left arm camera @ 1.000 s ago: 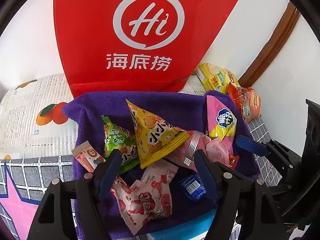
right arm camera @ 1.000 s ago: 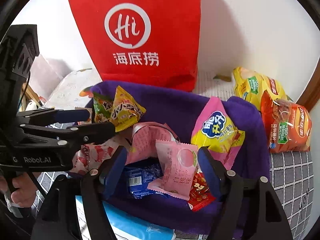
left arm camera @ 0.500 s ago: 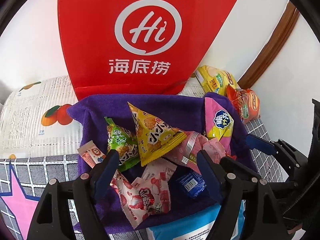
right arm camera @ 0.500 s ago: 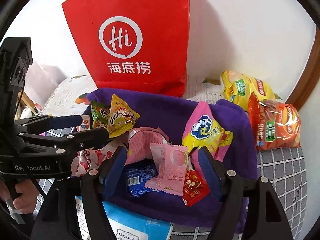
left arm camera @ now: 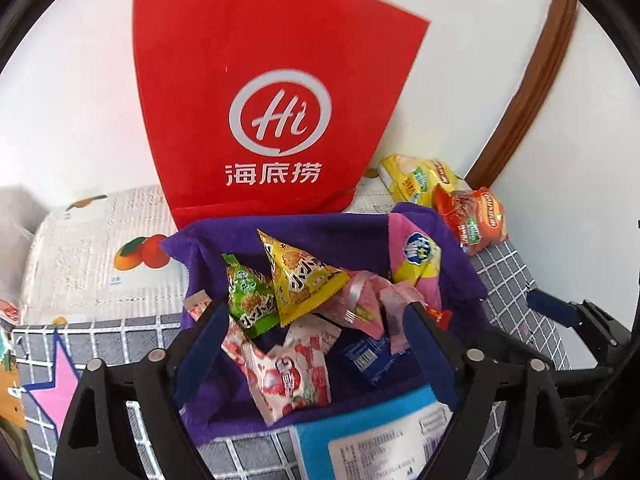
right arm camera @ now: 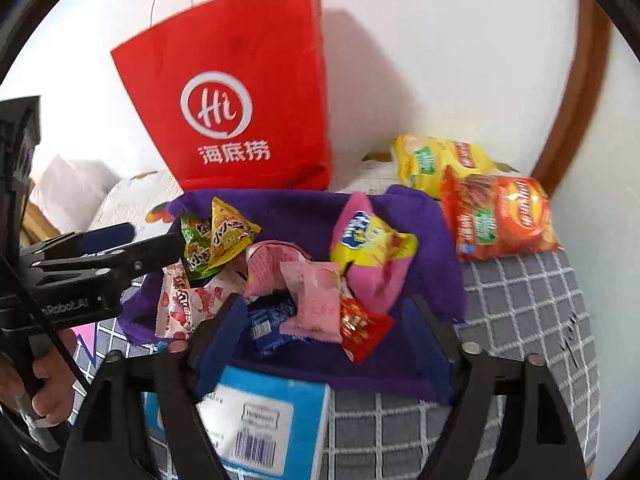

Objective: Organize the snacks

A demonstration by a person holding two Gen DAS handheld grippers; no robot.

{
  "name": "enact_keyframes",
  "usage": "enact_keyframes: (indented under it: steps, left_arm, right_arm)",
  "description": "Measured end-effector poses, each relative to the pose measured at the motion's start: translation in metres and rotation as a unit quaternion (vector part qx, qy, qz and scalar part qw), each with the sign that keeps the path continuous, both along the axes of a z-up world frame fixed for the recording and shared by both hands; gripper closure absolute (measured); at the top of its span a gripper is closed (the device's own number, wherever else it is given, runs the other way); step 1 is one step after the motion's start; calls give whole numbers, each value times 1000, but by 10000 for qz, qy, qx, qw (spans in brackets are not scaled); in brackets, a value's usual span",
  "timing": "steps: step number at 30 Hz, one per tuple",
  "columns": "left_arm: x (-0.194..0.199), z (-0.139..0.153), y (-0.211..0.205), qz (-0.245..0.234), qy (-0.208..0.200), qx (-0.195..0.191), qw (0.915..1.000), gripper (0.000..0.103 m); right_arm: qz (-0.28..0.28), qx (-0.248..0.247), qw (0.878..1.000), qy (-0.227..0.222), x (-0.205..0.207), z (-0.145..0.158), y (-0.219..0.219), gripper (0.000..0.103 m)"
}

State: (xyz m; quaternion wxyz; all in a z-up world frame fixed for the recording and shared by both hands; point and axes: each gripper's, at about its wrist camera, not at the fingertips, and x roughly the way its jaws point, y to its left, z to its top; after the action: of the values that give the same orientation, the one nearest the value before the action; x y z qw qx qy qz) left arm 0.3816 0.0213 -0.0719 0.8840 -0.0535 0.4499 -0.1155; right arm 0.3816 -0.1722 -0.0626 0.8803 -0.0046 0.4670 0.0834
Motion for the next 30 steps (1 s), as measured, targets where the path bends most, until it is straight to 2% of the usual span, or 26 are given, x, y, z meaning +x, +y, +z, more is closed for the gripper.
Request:
enact_keyframes:
  steps: [4,9,19,24,30]
  left_arm:
    - [-28,16,2,7,-124,69,9999,14]
    - [-73,37,7,49,-304,67,9995,13]
    - [-164,70,4,149,-610,105,9980,6]
    - [-212,85,7,299,-806,100,9963,5]
    - [-258,96,7,474,-1012,210,9935,5]
  right_arm:
    - [-207,-41,9996,-181,-22,19,-4,8]
    - [-320,-190,9989,-292,-52,37,1,7]
    - [-496,-37,9973,-536,-138,79,-2,5]
    - [-637,86,9960,-621,-183,91,-14,5]
    - [-653,-112,9943,-835,-233,101,-18,5]
